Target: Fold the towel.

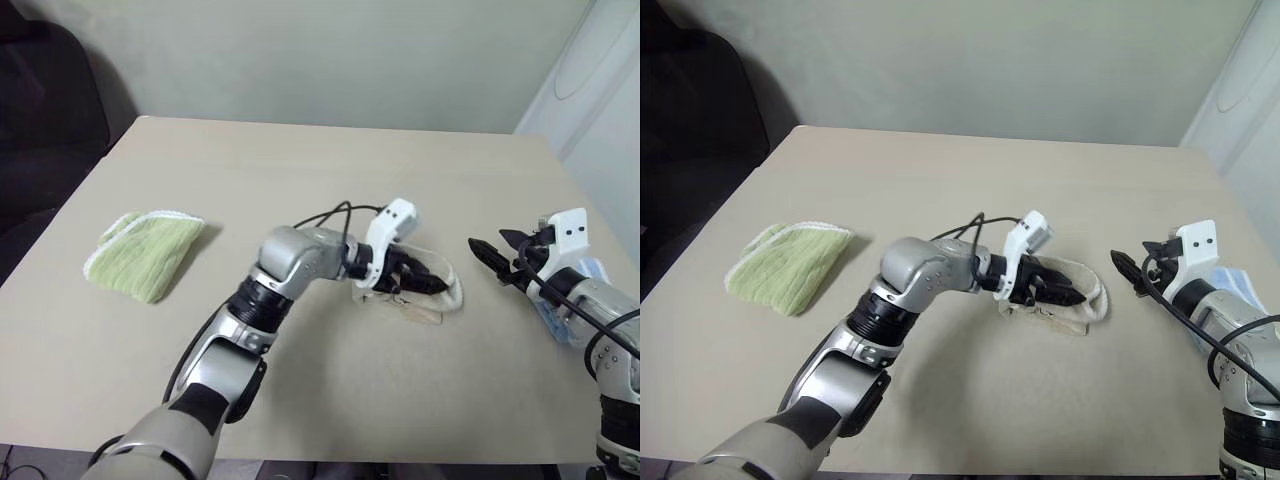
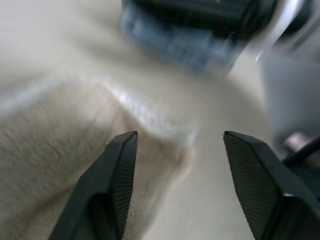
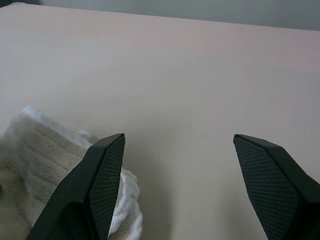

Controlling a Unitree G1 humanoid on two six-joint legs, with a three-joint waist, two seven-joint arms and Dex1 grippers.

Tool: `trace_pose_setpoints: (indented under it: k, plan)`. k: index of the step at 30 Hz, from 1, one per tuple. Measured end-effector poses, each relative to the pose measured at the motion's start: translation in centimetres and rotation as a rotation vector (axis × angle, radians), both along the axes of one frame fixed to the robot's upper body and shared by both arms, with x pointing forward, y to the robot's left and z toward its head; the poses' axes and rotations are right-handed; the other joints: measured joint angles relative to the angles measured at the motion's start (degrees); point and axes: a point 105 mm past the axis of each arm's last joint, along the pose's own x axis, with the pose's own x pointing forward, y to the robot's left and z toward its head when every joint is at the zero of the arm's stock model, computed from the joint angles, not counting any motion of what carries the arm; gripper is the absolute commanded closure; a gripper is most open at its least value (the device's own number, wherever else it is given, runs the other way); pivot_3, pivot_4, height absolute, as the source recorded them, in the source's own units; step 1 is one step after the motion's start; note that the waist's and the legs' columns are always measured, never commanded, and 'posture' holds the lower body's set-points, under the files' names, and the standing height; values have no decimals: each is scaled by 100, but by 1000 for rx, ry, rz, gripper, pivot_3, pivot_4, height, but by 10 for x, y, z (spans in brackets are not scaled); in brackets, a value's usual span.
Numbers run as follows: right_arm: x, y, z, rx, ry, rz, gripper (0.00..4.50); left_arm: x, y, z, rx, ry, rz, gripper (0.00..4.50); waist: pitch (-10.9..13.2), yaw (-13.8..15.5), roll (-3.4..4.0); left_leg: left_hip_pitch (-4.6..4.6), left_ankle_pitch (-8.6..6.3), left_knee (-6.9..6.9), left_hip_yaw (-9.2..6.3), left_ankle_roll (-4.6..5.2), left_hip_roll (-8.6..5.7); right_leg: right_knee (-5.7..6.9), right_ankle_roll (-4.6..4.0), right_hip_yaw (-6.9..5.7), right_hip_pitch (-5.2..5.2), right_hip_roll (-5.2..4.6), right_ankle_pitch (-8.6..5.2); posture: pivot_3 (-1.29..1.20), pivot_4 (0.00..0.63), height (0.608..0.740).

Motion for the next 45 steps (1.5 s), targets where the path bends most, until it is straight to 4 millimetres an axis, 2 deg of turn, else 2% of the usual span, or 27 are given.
trace_pose_setpoints:
  k: [4, 7, 8, 10, 13, 14, 15, 16, 19, 22, 24, 29, 33, 35, 36, 37, 40, 42, 45]
  plan:
    - [-1, 0, 1, -5, 5, 11, 837, 9, 28, 30, -117, 13, 60, 1448, 0, -2, 0, 3, 3, 0, -1, 1, 2, 1, 0, 0, 0, 2, 1, 0, 150, 740]
    - [-2, 3, 3, 6, 14, 43, 1410, 22, 50, 40, -99, -90, 138, 2001, 0, -3, 0, 6, 5, 1, 0, 4, -1, 0, 0, 4, 1, 2, 1, 0, 150, 740]
    - [-2, 7, 5, 14, 13, 62, 1796, 29, 59, 39, -74, -141, 173, 2394, 0, -3, 1, 5, 6, 1, 0, 5, -1, 0, 0, 4, 0, 2, 1, 0, 150, 740]
    - [-1, 16, 8, 22, 11, 96, 2495, 35, 69, 31, -29, -208, 192, 3107, -1, 0, 1, 6, 7, 2, -1, 9, -2, 0, 0, 5, 1, 3, 1, 0, 150, 740]
    - [0, 38, 11, 42, 10, 171, 3614, 36, 68, 3, 40, -241, 155, 4265, -1, 17, 0, -4, 10, 8, -8, 16, -3, 0, -2, 3, -2, 2, 2, 0, 150, 740]
    - [0, 45, 10, 49, 15, 194, 3971, 35, 65, -4, 48, -234, 138, 4500, -2, 25, 0, -10, 14, 12, -11, 23, -4, 0, -3, 2, -5, 2, 3, 0, 150, 740]
    - [0, 53, 6, 57, 31, 221, 4348, 33, 60, -12, 64, -244, 114, 4500, -2, 38, -1, -14, 15, 13, -15, 24, -4, -1, -20, 0, -7, 1, 13, 0, 150, 740]
    - [-1, 60, 2, 68, 46, 241, 4428, 32, 58, -18, 82, -262, 93, 4500, -2, 41, -2, -15, 14, 14, -17, 24, -4, -1, -30, -2, -7, 2, 19, 0, 150, 740]
    - [-8, 74, -16, 81, 107, 285, 4428, 33, 53, -41, 182, -335, 55, 4500, -4, 54, -3, -14, 12, 14, -23, 23, -3, 0, -37, -5, -6, 2, 24, 0, 150, 740]
    - [-19, 88, -57, 64, 233, 307, 4428, 33, 52, -81, 285, -339, 34, 4500, -6, 52, -6, -11, 7, 14, -25, 19, -2, 0, -22, -7, -4, 1, 14, 0, 150, 740]
    - [-23, 91, -88, 19, 322, 294, 4428, 36, 49, -93, 321, -385, 23, 4500, -9, 56, -11, -14, 7, 17, -27, 16, -2, 0, -19, -9, -5, -2, 13, 0, 150, 740]
    - [-19, 92, -101, -56, 298, 273, 4428, 43, 45, -107, 356, -445, 14, 4500, -89, 53, -13, 38, -29, 19, -38, -24, -3, -9, 5, -5, 66, -16, -16, 0, 150, 740]
    - [-21, 88, -97, -54, 267, 264, 4428, 44, 47, -101, 241, -341, 81, 4500, -97, 46, -7, 11, -30, 19, -41, -25, -7, -21, 1, -2, 56, -18, -58, 0, 150, 740]
    - [-23, 84, -89, -27, 245, 257, 4428, 43, 53, -92, 116, -236, 132, 4500, -95, 35, -7, -42, -23, 22, -37, -28, -6, -17, 1, -5, 3, -19, -48, 0, 150, 740]
    - [-22, 80, -84, -14, 235, 246, 4268, 43, 56, -84, 66, -203, 151, 4500, -95, 34, -8, -70, -20, 26, -32, -33, -7, -13, -3, -6, -28, -22, -19, 0, 150, 740]
    - [-22, 74, -78, -2, 223, 235, 4068, 45, 60, -72, -2, -171, 178, 4500, -95, 39, -9, -89, 0, 29, -27, -67, -9, -6, -28, -7, -48, -29, 46, 0, 150, 740]
    - [-18, 56, -53, 23, 171, 214, 3185, 53, 81, -32, -175, -122, 270, 4500, -97, 46, -12, -89, 34, 2, -16, -75, 0, -9, -24, -12, -59, -24, 44, 0, 150, 740]
    - [-15, 47, -33, 45, 123, 204, 2464, 56, 96, -15, -245, -100, 320, 4123, -98, 45, -14, -69, 34, -12, -9, -75, 1, -12, -26, -9, -40, -23, 39, 0, 150, 740]
    - [-15, 42, -18, 83, 94, 212, 1504, 60, 109, -11, -282, -37, 382, 3282, -94, 46, -18, -62, 32, -10, -16, -73, -1, -10, -22, -5, -39, -22, 32, 0, 150, 740]
